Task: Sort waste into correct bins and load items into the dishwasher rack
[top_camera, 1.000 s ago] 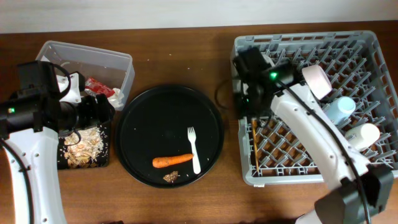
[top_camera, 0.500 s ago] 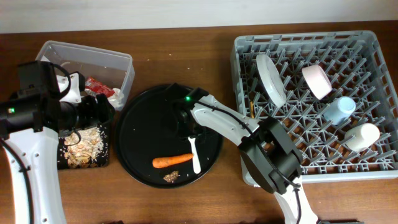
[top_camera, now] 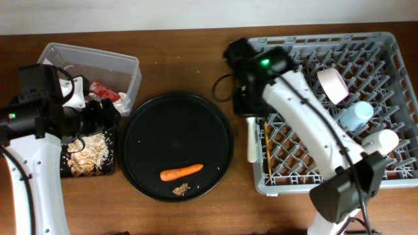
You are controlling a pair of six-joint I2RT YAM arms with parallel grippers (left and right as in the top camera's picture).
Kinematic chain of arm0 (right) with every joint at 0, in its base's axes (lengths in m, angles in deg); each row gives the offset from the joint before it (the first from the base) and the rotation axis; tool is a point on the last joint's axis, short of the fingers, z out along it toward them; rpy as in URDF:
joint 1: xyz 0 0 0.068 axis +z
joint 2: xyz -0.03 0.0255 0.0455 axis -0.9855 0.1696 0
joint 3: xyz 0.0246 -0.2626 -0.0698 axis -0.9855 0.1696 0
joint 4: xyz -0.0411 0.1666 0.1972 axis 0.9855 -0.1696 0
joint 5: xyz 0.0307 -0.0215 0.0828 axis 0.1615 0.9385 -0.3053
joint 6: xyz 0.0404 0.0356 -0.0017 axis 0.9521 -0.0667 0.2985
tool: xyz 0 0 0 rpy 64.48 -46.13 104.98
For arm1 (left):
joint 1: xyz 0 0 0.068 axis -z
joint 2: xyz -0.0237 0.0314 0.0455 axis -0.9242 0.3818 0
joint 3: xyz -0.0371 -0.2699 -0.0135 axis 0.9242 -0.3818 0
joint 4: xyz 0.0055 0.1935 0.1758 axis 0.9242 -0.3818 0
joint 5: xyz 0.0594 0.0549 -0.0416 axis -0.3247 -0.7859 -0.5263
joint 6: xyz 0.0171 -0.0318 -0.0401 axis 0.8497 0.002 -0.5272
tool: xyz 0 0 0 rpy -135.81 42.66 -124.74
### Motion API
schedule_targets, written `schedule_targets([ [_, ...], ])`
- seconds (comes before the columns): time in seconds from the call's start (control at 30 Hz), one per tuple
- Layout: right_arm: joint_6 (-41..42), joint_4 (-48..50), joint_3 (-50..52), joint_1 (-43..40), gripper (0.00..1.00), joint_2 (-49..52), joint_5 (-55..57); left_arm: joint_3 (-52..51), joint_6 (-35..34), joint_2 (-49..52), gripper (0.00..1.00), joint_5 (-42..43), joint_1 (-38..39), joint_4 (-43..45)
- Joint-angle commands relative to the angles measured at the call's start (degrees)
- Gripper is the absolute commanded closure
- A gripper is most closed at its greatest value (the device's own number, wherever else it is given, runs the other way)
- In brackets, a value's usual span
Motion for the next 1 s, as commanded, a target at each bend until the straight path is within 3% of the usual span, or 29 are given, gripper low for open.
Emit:
schedule_targets([
  [0.0,-3.87,-0.42,3.43,-5.29,0.82,0.7,3.5,0.04,0.04,-0.02,0.08,0.63,-0.2,0.15],
  [0.17,-8.61,10.47,17.31,-8.76,0.81,0.7,3.32,0.04,0.04,-0.02,0.08,0.63,-0.17,0.13],
  [0.2,-8.79,11.28,17.27,-8.76,0.73,0.7,3.5,0.04,0.04,-0.02,0.08,0.63,-0.17,0.13],
  [0.23,-8.76,11.39,17.27,-8.76,0.53,0.68,3.48,0.04,0.04,-0.02,0.08,0.63,-0.2,0.11],
  [0.37,-8.83,9.11,14.08,-8.96,0.39,-8.13,3.26,0.04,0.04,-0.02,0.08,0.83,-0.17,0.07],
  [0.43,-9.66,8.11,13.38,-11.93,0.22,-15.3,3.13,-0.22,0.02,-0.02,0.08,4.74,-0.17,-0.35],
  [0.5,-12.83,5.22,13.4,-20.06,0.08,-20.96,0.44,-2.62,-1.81,-0.02,0.07,9.42,1.53,-0.28],
  [0.6,-13.68,0.22,14.82,-30.86,0.08,-21.14,-0.48,-16.74,-21.79,-0.02,0.01,9.64,15.15,7.3],
  [0.63,-13.68,0.52,15.96,-31.28,0.08,-21.14,-0.46,-25.29,-33.66,-0.02,0.01,9.68,22.47,13.2],
  [0.7,-13.66,0.9,16.44,-31.19,0.08,-20.92,-0.57,-33.92,-44.52,-0.02,0.01,9.68,29.05,22.08],
  [0.8,-13.68,1.01,16.44,-31.19,0.08,-20.92,-0.94,-41.0,-55.17,-0.02,0.01,5.6,33.73,30.27],
  [0.97,-13.68,0.76,16.44,-31.19,0.08,-20.92,-1.33,-46.66,-58.64,-0.02,0.01,1.16,33.75,35.89],
])
